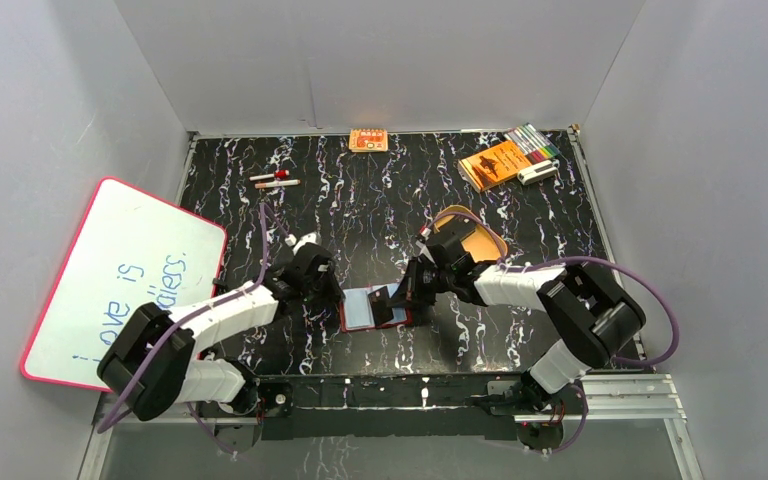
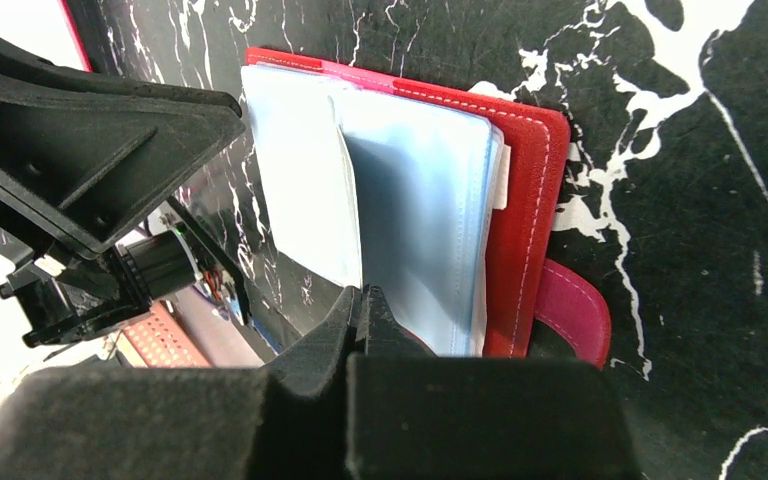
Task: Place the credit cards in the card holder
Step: Insert the credit card into the card holder.
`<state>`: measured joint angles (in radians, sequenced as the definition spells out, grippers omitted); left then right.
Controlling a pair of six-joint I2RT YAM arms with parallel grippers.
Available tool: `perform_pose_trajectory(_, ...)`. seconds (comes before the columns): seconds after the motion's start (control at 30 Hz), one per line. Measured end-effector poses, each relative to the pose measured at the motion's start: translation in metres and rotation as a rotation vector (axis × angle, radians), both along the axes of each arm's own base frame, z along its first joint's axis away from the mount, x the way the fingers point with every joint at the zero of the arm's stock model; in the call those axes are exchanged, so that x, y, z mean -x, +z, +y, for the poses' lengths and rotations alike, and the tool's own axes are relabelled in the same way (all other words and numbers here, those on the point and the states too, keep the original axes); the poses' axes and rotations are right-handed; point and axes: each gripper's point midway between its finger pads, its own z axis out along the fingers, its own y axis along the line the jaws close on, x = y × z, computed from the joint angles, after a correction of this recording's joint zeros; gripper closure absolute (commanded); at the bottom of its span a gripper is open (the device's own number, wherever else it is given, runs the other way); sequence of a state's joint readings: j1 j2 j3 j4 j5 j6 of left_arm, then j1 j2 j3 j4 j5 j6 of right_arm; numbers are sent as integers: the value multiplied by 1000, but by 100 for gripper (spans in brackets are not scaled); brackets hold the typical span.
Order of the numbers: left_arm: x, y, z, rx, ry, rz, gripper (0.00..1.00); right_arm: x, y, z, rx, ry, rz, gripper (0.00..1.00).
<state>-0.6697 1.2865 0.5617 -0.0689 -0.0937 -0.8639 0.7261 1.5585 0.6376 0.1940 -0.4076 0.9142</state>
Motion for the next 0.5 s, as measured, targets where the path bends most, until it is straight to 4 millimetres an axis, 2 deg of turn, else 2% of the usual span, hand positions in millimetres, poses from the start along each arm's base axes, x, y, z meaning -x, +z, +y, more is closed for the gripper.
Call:
perform_pose_trajectory(0.33,7,-13,12,-50,33,40,88,1,0,7,-32,16,8,100)
perform_pose_trajectory(0.5,8,-15,12,-50,40,50,92,2,2,11,-48,23,7,100)
